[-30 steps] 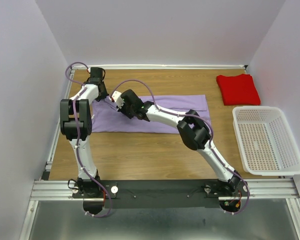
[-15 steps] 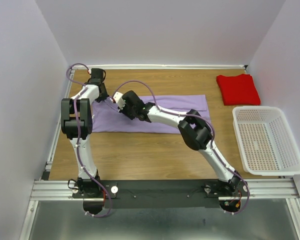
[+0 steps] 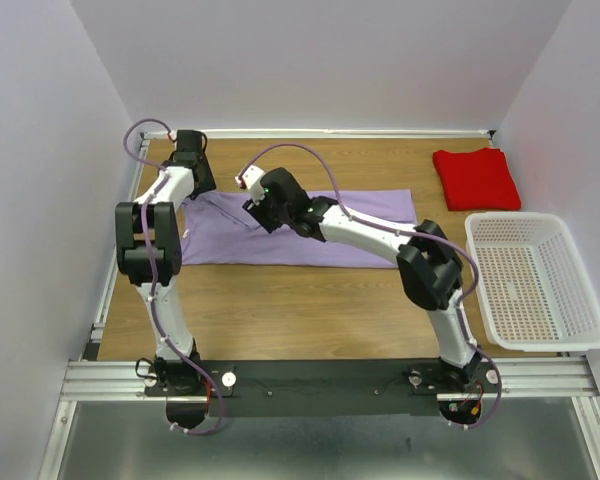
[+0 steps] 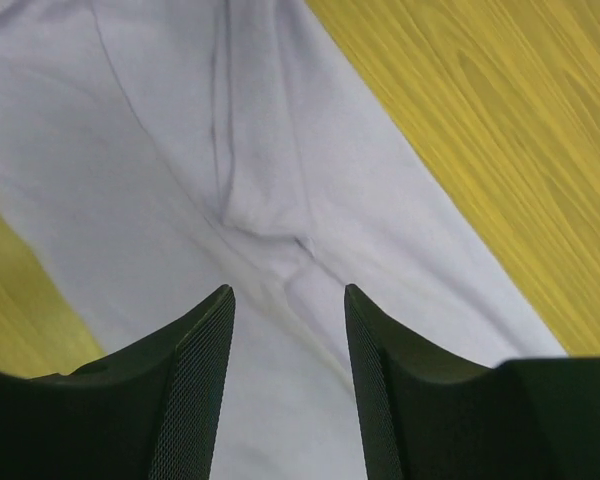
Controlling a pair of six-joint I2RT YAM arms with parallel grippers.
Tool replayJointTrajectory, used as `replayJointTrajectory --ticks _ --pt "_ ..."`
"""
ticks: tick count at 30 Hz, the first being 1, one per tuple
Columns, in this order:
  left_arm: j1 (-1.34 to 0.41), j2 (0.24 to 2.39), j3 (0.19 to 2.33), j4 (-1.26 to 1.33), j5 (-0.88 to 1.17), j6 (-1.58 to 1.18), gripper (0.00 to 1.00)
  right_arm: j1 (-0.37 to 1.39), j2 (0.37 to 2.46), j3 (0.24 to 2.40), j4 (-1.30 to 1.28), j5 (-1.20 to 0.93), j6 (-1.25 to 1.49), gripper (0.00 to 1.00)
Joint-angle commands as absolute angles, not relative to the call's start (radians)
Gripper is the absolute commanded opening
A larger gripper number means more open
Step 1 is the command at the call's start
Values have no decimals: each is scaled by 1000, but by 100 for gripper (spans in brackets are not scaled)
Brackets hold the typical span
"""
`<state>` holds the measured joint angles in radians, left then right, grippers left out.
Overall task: Fold and stack the t-shirts
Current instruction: Fold the tshirt
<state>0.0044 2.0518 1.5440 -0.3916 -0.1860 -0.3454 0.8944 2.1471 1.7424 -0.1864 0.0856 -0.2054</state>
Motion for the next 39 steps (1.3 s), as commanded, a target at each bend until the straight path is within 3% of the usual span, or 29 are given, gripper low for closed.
replayJointTrajectory --ticks 1,12,21,27,30,34,39 --pt "3 1899 1517 -405 -222 -370 57 852 2022 1600 -204 182 -109 56" --pt "-41 1626 1140 -345 -120 -399 57 629 1741 1120 -282 209 159 56" --pt "-48 1660 919 -216 -43 -506 56 549 1741 999 -346 204 216 56" --pt "-46 1834 1043 -238 -86 -471 56 554 1727 908 -429 -59 291 56" --pt "-46 1940 1217 -278 -89 -436 56 604 1697 849 -462 -182 363 56" --pt "-51 2084 1448 -334 -115 -393 56 761 1678 834 -514 -244 466 56" --pt "-95 2291 1744 -412 -126 -365 58 954 1807 949 -517 -313 522 57"
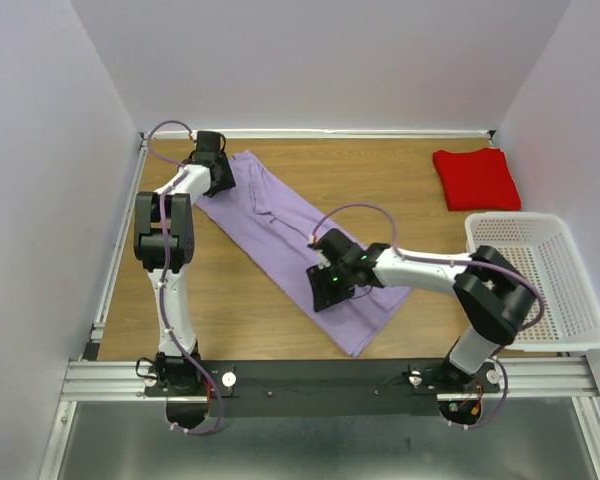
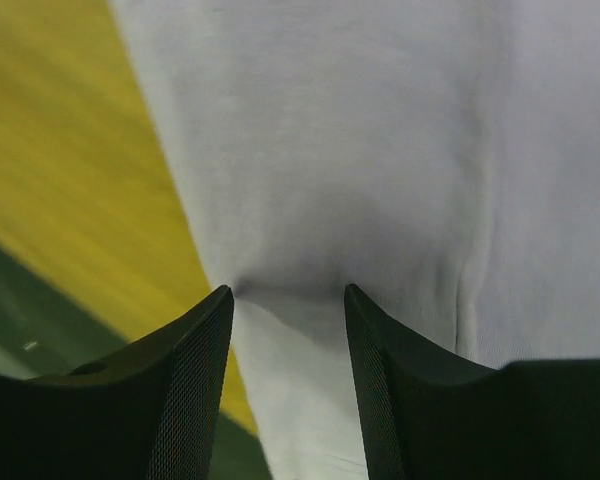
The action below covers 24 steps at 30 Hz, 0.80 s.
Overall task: Fold and stack the t-shirts
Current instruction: Fold the tshirt
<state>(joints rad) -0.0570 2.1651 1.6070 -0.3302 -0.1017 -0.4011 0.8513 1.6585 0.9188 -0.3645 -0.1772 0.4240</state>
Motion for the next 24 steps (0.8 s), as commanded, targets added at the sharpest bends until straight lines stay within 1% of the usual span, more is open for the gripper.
replayJointTrajectory --ticks 1,4,5,7,10,14,18,20,21,22,24 --pt "-118 2322 1846 -429 -123 -357 59 989 1836 1012 -515 -317 531 57" --pt "-158 2414 2009 -475 -143 -333 59 1034 1951 1112 -517 -336 546 57" --pt "-167 2445 2040 -492 -143 -324 59 1061 1983 1176 -515 -333 554 57" --pt "-193 2463 2097 -499 -137 -321 59 1083 2049 1242 -518 -337 561 57" --pt "-198 2474 2118 -485 -130 -319 59 1104 2066 1328 -534 -315 572 58" --pt "-186 2445 2158 -497 -179 -302 59 1103 1974 1361 -563 -204 584 61" --pt "-172 2318 2134 -494 -209 -305 60 1101 1859 1362 -642 -33 598 67" --pt "-172 2264 2080 -495 -209 -331 61 1095 1804 1326 -667 26 607 69" --pt "-175 2203 2053 -489 -204 -343 61 1082 1746 1304 -684 66 612 71" --pt "-178 2172 1992 -485 -203 -369 61 1072 1714 1281 -689 84 617 72" --pt "-202 2085 1929 -476 -196 -397 61 1039 1646 1192 -695 133 618 74"
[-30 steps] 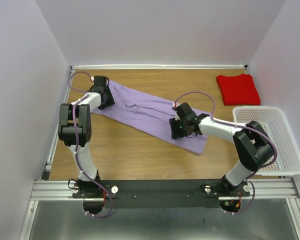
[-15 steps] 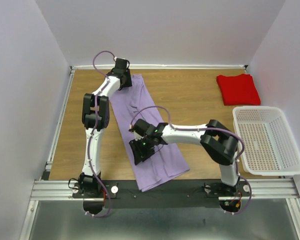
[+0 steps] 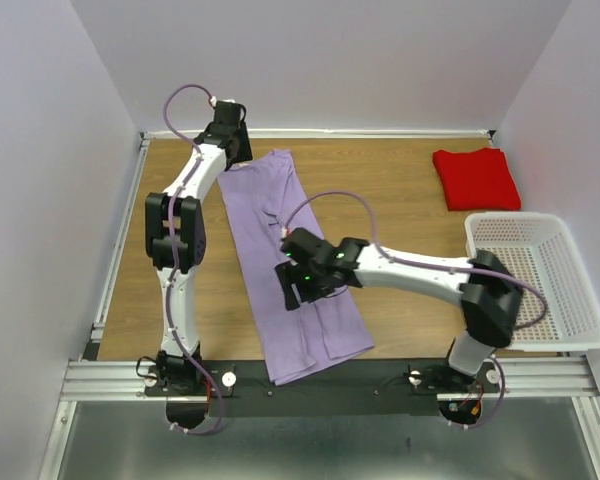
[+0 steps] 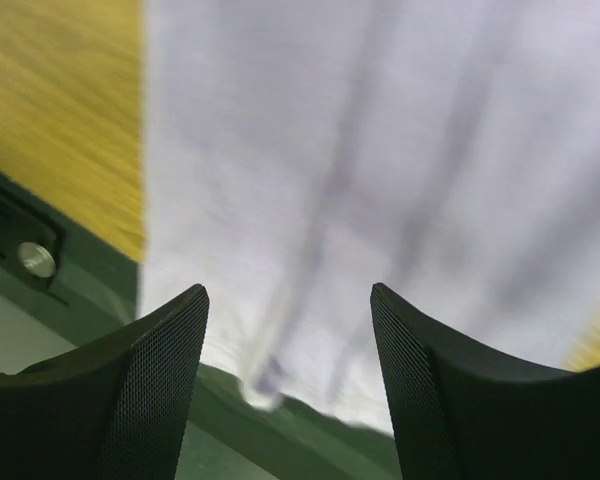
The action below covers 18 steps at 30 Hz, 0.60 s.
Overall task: Fold and stack the t-shirts
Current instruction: Fold the tshirt
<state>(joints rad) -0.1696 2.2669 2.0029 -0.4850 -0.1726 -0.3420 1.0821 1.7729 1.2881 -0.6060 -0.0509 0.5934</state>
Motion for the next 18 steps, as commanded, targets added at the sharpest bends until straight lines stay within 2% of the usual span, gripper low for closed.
replayJointTrajectory --ticks 1,4,8,11,18 --pt "-215 2059 1896 -474 -196 -416 61 1025 1584 1158 -696 143 621 75" --pt "-265 1988 1765 -469 -186 -474 61 953 1444 1046 -699 153 618 75" --pt "-333 1971 1697 -454 -202 -532 60 884 1321 921 -699 178 617 75" --pt "-366 2011 1706 -442 -187 -563 58 881 1247 868 -693 140 623 72" --pt "-408 2182 1833 -436 -196 -569 53 881 1215 798 -686 57 592 68"
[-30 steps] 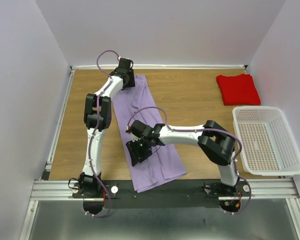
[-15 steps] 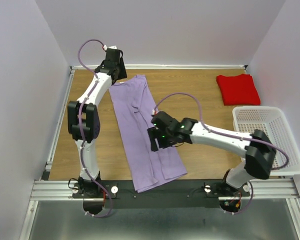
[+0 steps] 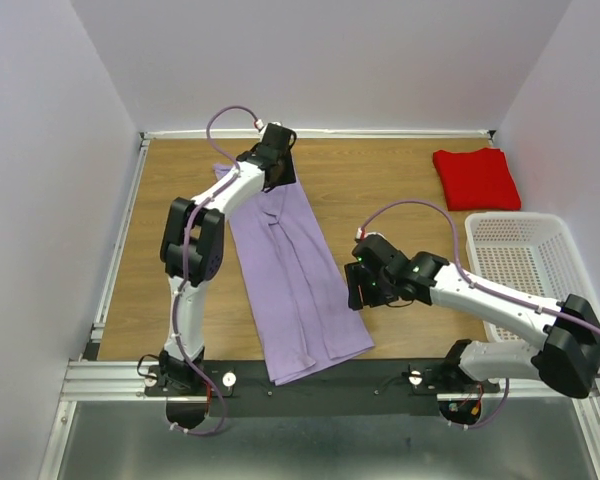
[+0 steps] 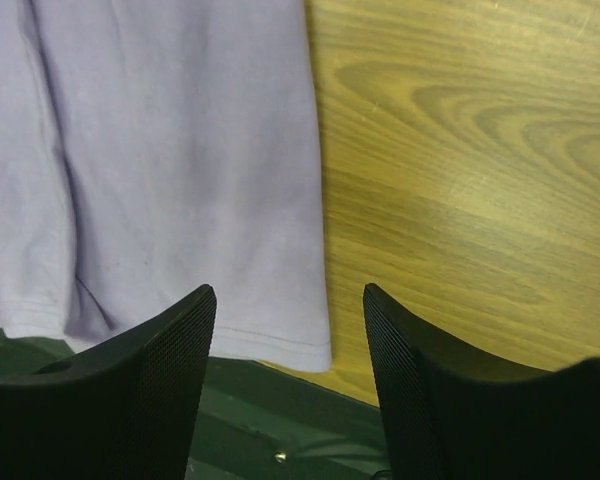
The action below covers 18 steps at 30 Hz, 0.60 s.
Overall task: Fold and stack the t-shirts
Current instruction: Fold the tshirt
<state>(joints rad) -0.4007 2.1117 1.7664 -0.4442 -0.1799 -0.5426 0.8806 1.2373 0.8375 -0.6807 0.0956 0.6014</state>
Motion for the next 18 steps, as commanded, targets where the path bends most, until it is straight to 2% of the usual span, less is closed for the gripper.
replayJointTrajectory --ticks 1,3,18 --pt "-408 2201 1857 -436 -199 -568 52 881 1212 793 -686 52 592 67" --pt "-408 2253 1881 -439 -202 -561 50 881 1212 784 -686 41 591 67" --pt "-410 2555 2198 -456 -6 -479 52 881 1347 853 -666 57 595 66"
